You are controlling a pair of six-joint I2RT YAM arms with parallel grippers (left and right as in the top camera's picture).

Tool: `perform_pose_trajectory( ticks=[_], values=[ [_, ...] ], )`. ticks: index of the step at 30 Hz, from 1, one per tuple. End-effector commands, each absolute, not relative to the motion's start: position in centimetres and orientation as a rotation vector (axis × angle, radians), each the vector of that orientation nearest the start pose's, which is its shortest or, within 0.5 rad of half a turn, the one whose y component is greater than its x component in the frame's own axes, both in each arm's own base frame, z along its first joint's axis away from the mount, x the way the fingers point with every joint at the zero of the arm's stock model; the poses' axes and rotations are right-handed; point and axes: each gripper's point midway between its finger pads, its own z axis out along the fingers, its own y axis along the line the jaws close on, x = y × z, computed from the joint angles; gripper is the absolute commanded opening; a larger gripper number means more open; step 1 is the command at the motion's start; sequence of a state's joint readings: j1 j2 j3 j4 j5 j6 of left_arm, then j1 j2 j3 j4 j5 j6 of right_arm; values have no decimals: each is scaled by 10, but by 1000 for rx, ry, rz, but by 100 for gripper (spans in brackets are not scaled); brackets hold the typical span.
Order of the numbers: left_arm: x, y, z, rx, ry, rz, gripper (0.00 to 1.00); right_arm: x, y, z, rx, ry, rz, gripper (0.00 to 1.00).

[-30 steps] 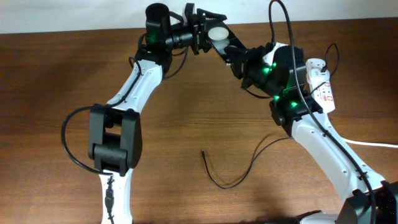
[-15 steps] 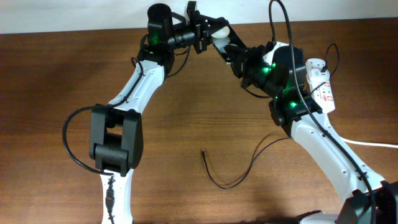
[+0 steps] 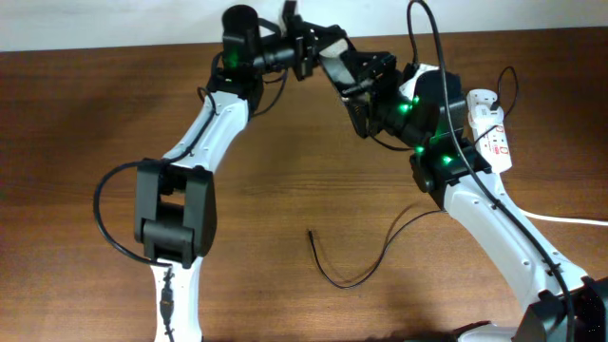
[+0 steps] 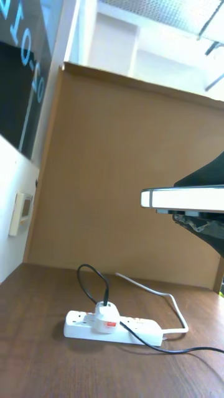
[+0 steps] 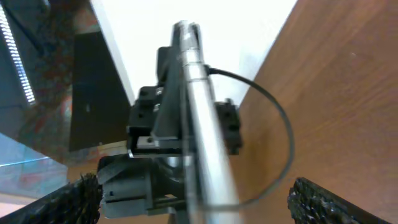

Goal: Plug charger to phone and switch on socket

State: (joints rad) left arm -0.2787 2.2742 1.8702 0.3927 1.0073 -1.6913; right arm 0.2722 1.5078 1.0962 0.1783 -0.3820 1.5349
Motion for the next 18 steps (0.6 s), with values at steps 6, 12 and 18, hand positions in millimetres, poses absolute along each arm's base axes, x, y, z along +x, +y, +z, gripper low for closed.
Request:
perform_pose_trajectory(
  ticks=[6,12,18],
  values=[
    [549,-171,290,-189,2079,-2100,0,435,180,289,579,1966,1466,99],
    [513,-167,287,243,2093,-2091,0,380,197,226,66,2291,1299,99],
    [513,-167,287,337,2039,-2036,0,307,186,144,-121,2729,936,99]
  ],
)
